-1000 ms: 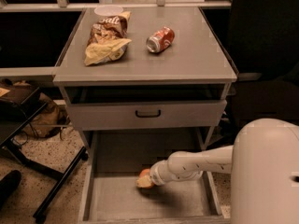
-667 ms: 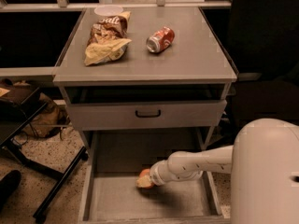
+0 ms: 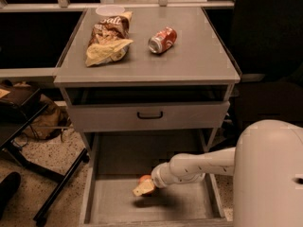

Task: Place orange into middle drawer

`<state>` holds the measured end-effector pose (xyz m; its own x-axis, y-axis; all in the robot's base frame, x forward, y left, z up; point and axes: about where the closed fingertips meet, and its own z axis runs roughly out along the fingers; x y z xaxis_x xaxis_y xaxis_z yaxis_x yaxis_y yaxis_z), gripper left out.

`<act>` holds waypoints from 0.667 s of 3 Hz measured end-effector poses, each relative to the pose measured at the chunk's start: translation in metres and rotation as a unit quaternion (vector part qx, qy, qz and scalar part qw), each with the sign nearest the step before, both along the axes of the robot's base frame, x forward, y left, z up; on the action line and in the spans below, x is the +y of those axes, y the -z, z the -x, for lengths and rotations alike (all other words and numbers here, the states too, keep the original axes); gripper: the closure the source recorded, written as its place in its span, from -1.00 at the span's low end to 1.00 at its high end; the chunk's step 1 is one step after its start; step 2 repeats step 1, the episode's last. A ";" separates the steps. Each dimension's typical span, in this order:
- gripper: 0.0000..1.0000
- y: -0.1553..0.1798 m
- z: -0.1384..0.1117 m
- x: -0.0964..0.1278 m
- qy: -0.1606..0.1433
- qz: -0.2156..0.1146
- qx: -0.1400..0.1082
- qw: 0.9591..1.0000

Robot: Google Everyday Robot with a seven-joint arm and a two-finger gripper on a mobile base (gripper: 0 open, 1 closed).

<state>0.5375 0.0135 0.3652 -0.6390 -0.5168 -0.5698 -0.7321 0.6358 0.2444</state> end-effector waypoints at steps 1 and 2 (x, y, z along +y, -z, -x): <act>-1.00 0.000 0.000 0.000 0.000 0.000 0.000 1.000; -1.00 0.000 0.000 0.000 0.000 0.000 0.000 1.000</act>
Offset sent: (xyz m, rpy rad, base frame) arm 0.0000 0.0000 0.0000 0.0000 0.0000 0.0000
